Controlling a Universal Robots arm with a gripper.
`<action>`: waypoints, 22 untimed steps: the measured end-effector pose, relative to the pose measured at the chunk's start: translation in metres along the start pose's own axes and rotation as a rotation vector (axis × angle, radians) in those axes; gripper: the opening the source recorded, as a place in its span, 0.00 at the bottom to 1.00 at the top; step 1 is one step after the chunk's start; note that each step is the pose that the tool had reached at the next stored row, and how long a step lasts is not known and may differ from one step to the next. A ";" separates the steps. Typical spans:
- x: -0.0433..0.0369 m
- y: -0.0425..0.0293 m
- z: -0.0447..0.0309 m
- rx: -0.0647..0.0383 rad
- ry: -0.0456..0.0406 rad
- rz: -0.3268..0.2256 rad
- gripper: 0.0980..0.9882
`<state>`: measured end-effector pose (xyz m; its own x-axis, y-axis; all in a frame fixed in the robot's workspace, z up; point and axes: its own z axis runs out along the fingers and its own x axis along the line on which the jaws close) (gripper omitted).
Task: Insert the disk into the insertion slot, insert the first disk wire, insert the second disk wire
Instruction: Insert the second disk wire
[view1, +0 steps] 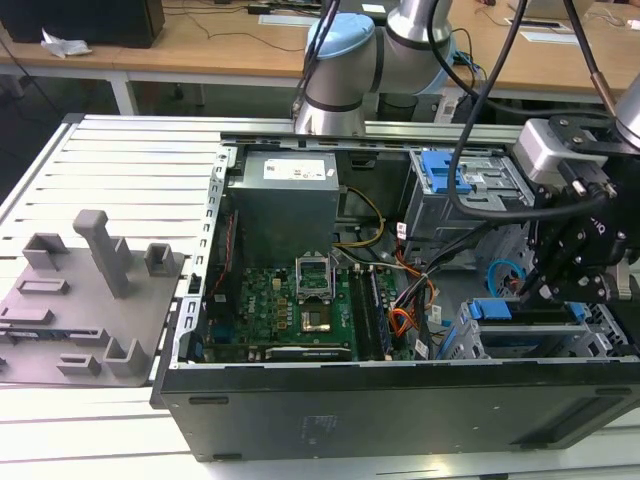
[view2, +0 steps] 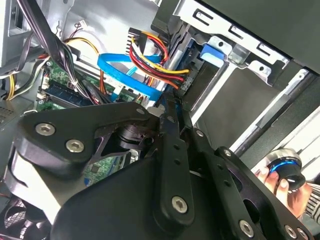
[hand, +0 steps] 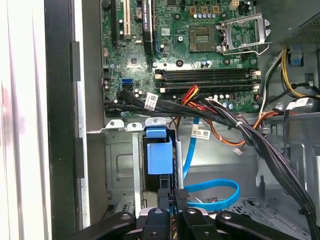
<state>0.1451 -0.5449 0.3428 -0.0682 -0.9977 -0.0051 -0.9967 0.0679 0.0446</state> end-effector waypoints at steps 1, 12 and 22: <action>0.0007 0.0000 0.0000 0.000 -0.0001 0.000 0.07; 0.0019 -0.0006 0.0024 0.000 -0.0014 0.000 0.07; 0.0018 -0.0003 -0.0025 0.001 0.0096 0.000 0.07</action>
<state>0.1454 -0.5468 0.3452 -0.0682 -0.9977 0.0046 -0.9967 0.0683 0.0440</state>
